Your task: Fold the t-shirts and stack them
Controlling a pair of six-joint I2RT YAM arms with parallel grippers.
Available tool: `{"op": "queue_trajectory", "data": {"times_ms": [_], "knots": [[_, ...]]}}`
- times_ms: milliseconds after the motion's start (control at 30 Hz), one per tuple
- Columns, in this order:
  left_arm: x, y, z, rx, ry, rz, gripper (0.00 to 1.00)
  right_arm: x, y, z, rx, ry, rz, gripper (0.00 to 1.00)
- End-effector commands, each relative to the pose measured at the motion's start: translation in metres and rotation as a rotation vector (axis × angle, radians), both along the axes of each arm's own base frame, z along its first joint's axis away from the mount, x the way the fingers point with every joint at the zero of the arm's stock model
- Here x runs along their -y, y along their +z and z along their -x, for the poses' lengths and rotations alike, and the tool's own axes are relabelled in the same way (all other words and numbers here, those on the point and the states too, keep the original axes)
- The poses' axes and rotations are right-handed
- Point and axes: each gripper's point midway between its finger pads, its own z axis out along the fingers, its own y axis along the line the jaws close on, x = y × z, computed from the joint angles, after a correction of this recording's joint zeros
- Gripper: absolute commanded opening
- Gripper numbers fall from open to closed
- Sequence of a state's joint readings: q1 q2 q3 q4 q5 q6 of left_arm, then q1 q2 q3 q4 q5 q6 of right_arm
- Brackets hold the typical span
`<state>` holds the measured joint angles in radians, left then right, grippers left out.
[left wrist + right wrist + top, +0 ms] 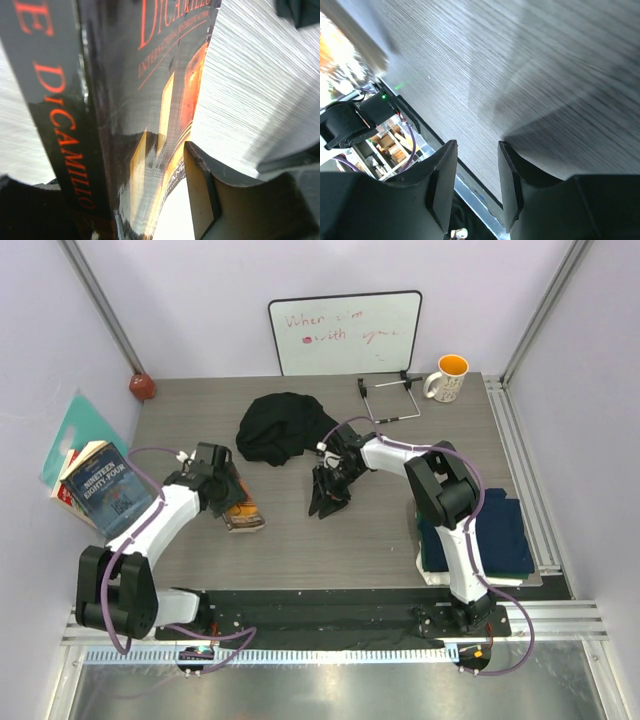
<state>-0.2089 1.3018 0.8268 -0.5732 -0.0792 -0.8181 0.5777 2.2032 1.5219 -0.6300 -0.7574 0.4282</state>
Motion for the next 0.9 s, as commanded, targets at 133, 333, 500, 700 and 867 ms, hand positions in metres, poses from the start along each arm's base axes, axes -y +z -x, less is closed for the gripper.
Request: {"op": "queue_trajectory", "data": {"times_ms": [133,333,500,700,867], "knots": [[-0.061,0.072,-0.02,0.148,0.152,-0.29,0.0,0.0,0.007,-0.003,0.076,0.015,0.025,0.44],[-0.08,0.079,-0.046,0.204,0.268,-0.385,0.0,0.002,0.009,0.001,0.073,0.019,0.023,0.43],[-0.089,0.063,-0.068,0.091,0.274,-0.433,0.0,0.008,0.013,0.006,0.067,0.022,0.03,0.44],[-0.116,0.051,-0.101,-0.041,0.309,-0.437,0.0,0.01,0.017,0.004,0.057,0.01,0.024,0.43],[-0.142,0.059,-0.133,-0.07,0.31,-0.466,0.0,0.009,0.02,0.0,0.052,0.003,0.019,0.43]]}}
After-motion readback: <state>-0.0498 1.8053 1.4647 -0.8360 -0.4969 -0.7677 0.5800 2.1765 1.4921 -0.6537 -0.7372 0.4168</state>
